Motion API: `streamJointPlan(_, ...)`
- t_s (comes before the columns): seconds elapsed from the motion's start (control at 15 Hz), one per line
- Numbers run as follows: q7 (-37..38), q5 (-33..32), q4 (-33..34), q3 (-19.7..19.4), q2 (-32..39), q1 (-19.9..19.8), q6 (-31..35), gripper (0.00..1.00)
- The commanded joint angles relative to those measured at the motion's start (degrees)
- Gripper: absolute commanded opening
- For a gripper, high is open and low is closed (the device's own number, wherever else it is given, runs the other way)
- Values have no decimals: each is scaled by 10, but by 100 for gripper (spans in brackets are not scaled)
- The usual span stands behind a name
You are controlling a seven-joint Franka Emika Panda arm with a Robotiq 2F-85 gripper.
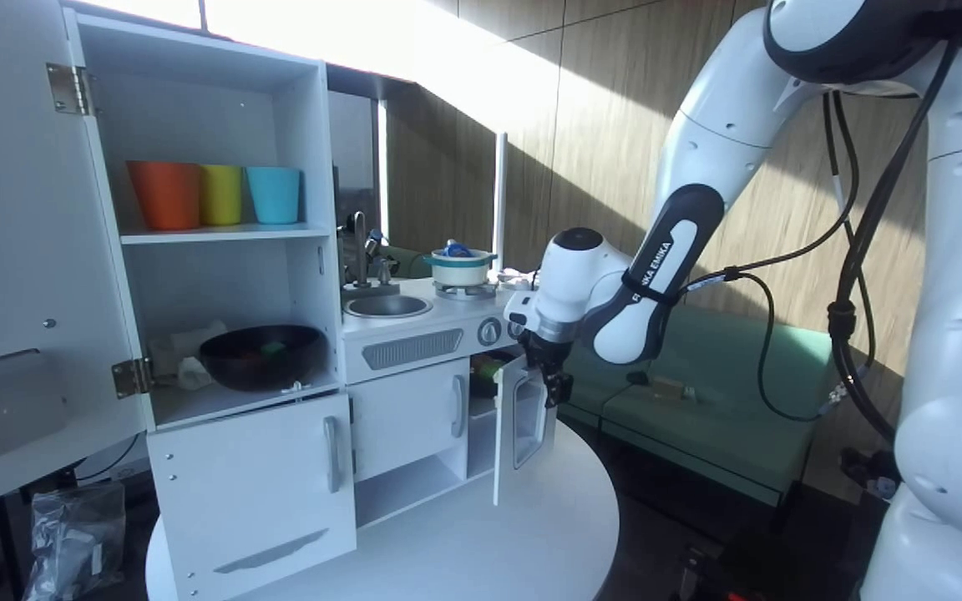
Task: Open the cabinet door on the left and pull out the black bowl
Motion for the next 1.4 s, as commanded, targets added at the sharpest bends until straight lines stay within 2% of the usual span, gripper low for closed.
streamJointPlan(0.0,45,-12,-40,-21,-35,-6,-17,100)
streamJointPlan(0.2,111,-27,-84,-48,-82,-16,15,100)
streamJointPlan(0.33,139,-32,-109,-67,-110,-23,2,100)
streamJointPlan(0.47,194,-60,-123,-86,-135,-32,-3,100)
streamJointPlan(0.6,275,-116,-125,-99,-162,-44,-1,100)
streamJointPlan(0.87,463,-258,-125,-80,-245,-64,-74,100)
streamJointPlan(1.07,589,-304,-138,-55,-293,-55,-109,100)
streamJointPlan(1.27,557,-281,-147,-48,-280,-32,-55,100)
streamJointPlan(1.33,516,-256,-141,-53,-251,-17,-24,100)
